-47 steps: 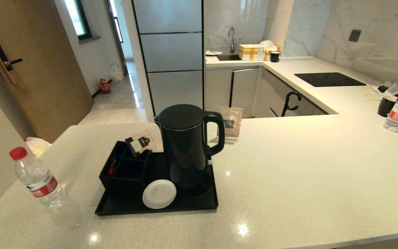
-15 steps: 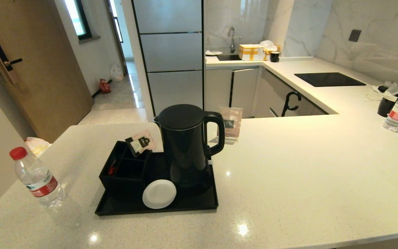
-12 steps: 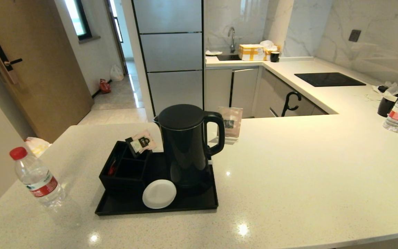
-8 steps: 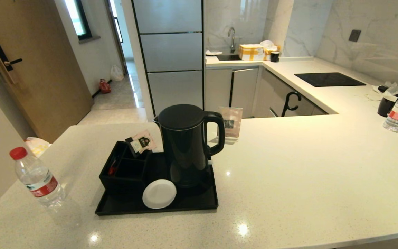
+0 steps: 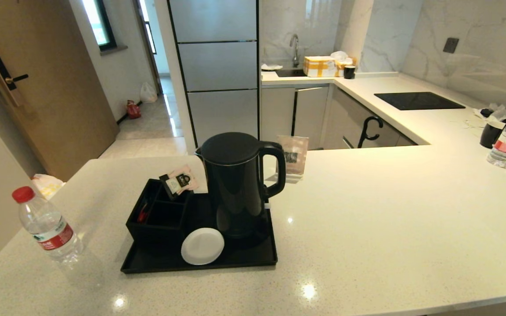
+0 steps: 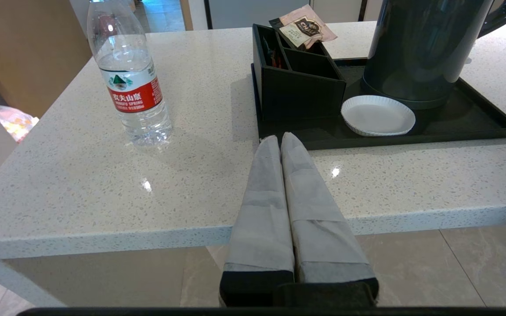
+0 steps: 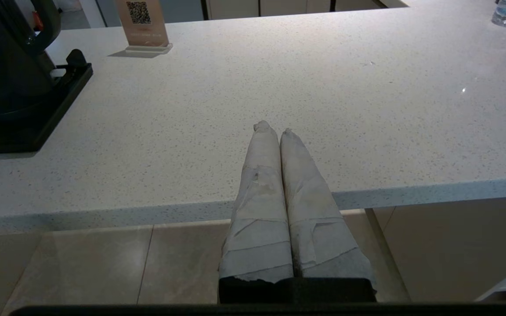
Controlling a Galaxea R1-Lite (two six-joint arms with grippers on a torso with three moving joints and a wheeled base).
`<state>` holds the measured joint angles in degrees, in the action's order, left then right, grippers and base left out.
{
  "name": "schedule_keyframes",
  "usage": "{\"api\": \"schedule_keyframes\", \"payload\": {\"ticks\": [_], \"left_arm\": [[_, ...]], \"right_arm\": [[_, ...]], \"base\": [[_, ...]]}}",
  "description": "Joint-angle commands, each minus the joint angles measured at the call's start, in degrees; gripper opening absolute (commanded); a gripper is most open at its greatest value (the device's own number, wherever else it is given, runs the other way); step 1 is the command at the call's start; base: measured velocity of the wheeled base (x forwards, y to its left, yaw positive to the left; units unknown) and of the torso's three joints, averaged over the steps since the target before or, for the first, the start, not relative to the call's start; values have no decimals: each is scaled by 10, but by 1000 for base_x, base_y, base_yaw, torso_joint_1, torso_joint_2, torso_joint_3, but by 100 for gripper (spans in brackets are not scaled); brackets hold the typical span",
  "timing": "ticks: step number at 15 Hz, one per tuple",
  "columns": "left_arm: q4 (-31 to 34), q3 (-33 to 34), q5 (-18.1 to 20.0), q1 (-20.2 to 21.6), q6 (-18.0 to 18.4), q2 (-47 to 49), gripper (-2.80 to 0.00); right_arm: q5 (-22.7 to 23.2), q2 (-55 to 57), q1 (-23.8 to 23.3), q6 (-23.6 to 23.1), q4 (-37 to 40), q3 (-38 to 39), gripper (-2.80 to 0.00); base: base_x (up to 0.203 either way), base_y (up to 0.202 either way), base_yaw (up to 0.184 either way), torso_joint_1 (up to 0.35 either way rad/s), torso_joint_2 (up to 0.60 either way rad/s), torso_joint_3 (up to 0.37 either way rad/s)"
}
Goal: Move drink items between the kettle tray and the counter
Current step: Return the bottled water to its original position
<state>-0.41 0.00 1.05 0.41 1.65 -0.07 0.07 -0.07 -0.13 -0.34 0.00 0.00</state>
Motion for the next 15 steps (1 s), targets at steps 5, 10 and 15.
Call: {"api": "schedule_keyframes", "payload": {"ticks": [5, 10, 15], "left_arm": [[0, 0, 0, 0, 0, 0, -280], [0, 0, 0, 0, 0, 0, -280], [0, 0, 0, 0, 0, 0, -280]], "right_arm": [[0, 1, 0, -1, 0, 1, -280], [0, 1, 0, -1, 0, 1, -280], [0, 1, 0, -1, 0, 1, -280]], "base": [[0, 0, 0, 0, 0, 0], [0, 0, 0, 0, 0, 0], [0, 0, 0, 0, 0, 0]]}}
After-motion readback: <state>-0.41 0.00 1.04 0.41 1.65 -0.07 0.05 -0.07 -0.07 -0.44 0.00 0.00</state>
